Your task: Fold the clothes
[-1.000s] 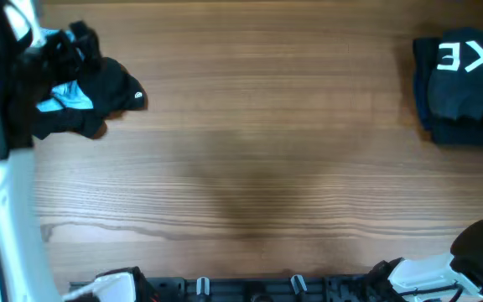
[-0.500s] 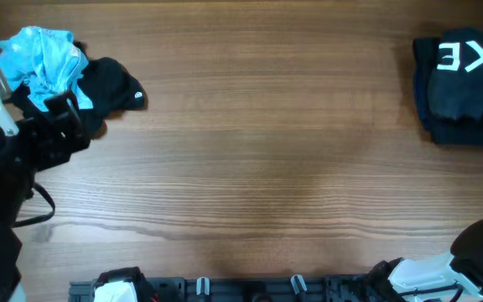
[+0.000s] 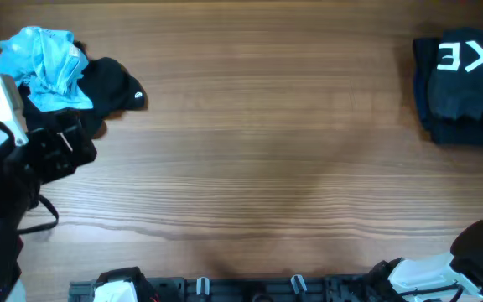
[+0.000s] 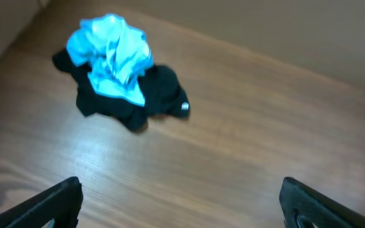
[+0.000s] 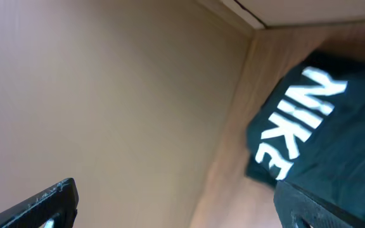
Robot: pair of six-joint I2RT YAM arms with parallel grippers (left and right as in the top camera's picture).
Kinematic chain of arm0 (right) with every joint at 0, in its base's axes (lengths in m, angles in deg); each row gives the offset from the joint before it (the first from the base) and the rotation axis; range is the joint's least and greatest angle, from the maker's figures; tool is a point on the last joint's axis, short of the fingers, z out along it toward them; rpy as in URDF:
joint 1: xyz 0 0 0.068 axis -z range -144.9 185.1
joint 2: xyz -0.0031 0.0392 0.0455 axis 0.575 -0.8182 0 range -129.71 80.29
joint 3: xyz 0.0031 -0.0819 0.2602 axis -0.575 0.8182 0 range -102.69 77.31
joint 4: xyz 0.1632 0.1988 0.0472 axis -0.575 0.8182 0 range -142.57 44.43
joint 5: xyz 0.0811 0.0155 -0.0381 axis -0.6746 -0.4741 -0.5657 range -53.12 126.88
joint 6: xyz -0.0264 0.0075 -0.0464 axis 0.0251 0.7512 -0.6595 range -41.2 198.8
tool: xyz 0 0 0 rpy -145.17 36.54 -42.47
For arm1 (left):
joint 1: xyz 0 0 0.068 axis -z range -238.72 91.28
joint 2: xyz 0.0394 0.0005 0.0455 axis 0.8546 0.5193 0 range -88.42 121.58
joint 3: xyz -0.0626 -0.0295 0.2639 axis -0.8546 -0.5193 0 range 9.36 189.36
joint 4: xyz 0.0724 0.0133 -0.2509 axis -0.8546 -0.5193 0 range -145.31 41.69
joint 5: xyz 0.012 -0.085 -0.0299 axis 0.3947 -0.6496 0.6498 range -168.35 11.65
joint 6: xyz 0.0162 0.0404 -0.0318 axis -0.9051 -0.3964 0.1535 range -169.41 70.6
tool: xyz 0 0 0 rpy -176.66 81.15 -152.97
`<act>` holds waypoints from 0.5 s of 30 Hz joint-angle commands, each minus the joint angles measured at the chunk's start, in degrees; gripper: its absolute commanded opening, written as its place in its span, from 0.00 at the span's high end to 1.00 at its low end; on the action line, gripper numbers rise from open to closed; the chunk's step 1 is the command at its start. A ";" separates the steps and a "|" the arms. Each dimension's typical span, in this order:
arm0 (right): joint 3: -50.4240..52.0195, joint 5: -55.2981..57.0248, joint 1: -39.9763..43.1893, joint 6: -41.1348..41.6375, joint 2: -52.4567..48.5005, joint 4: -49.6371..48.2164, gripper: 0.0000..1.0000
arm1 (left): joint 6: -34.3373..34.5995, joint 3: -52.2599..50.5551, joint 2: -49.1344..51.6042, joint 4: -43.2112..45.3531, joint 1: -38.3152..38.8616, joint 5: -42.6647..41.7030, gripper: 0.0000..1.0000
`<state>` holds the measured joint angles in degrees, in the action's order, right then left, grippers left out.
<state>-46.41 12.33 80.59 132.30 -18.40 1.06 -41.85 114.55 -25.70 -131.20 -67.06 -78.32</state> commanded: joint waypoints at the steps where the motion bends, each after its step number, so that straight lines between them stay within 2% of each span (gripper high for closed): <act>1: 0.42 0.15 0.28 19.45 -0.46 0.04 0.00 | -0.72 0.63 -0.11 -2.34 0.20 -1.25 0.00; 8: 0.42 0.15 0.28 65.31 -0.46 0.04 0.00 | -0.74 0.63 -0.11 -5.18 0.20 -0.70 0.00; 12: 0.42 0.79 0.28 65.18 -0.46 0.07 0.00 | -0.72 0.63 -0.74 -7.54 0.20 0.90 0.00; 15: 0.42 0.79 0.28 65.16 -0.46 0.07 0.00 | -1.38 0.52 -1.64 -1.66 0.22 0.87 0.00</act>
<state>-46.41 12.74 80.59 193.58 -18.40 1.06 -41.88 114.55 -25.96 -137.85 -67.06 -77.97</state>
